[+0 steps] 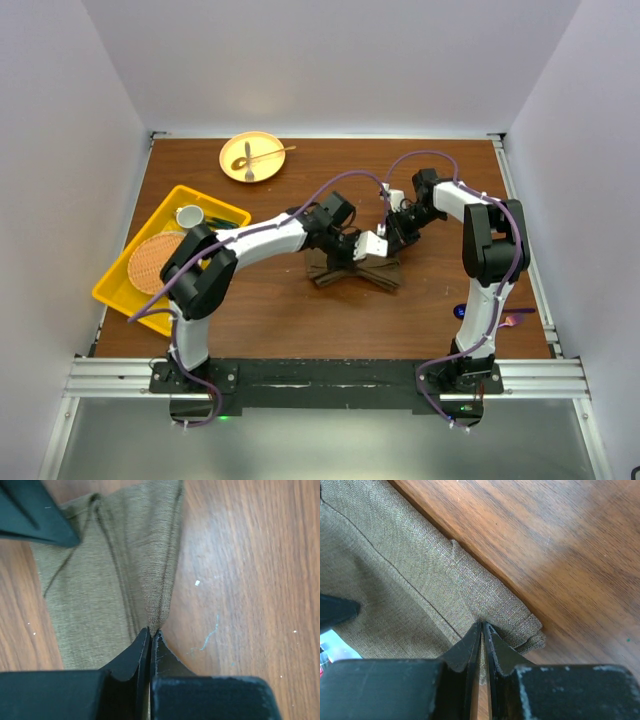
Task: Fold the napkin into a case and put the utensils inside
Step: Fold the 2/3-rectangle-folded napkin at the center of the board.
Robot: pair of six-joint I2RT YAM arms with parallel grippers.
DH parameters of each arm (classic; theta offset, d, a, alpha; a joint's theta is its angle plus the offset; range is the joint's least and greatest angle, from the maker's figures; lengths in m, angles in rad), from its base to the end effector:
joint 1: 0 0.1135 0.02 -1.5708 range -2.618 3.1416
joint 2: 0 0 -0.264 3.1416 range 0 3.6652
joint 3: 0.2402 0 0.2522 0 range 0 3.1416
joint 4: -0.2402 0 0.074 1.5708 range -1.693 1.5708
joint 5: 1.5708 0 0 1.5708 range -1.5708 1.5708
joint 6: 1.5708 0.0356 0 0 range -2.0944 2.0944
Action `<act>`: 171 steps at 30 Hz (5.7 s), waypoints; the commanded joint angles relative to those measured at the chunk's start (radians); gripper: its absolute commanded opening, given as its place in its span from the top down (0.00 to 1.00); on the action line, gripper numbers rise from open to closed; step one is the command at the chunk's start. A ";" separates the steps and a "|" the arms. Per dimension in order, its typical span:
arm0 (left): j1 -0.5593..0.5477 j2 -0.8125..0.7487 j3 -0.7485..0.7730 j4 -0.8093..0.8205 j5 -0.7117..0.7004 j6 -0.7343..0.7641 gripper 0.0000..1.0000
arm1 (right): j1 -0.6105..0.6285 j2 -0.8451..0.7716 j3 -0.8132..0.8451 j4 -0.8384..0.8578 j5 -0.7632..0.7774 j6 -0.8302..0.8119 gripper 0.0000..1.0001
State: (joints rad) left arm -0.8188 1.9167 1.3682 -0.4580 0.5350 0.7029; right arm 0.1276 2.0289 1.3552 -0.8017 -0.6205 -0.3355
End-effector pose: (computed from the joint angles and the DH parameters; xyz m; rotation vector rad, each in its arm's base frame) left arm 0.2639 -0.3087 0.1969 1.8809 1.6855 -0.7311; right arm 0.3697 0.0683 0.1418 -0.6966 2.7643 0.8948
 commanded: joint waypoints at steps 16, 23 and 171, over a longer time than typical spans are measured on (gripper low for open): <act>0.228 0.357 0.436 -0.258 0.539 -0.238 1.00 | -0.002 0.065 0.041 0.001 0.122 -0.088 0.87; 0.270 0.419 0.442 -0.197 0.560 -0.362 1.00 | -0.002 0.068 0.053 -0.004 0.122 -0.097 0.86; 0.366 0.312 0.074 0.087 0.276 -0.473 1.00 | 0.056 0.191 0.225 -0.241 -0.059 -0.405 1.00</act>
State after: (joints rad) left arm -0.4572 2.1792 1.4494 -0.3412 0.8883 0.2504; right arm 0.1829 2.1815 1.5623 -1.0515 -0.7464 -0.7624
